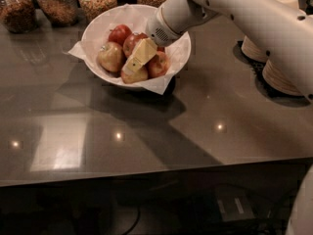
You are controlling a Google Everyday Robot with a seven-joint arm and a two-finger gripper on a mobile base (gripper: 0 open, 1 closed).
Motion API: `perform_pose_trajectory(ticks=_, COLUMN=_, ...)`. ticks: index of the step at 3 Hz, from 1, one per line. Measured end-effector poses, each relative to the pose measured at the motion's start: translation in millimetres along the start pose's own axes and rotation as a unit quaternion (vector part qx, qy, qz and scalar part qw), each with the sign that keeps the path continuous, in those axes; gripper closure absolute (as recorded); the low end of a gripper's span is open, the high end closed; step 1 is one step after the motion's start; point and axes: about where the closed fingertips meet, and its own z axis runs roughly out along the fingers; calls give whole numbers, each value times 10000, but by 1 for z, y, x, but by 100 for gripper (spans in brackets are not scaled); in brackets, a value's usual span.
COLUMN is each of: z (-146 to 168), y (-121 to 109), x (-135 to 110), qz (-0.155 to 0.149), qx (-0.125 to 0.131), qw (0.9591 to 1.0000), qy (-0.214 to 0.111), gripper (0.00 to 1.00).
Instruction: Pick apple from white bowl
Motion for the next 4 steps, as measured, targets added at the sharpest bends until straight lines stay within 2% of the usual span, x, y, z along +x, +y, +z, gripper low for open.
perform_pose_trajectory(ticks=1, z=4, y=-2, x=-2, qz=-35, qx=8, qw=10000, qy=-37, gripper=19)
perform_pose_trajectory(ticks=4, z=-2, y=-3, x=-7, qz=-187, qx=72, qw=9998, qy=-84, gripper=89)
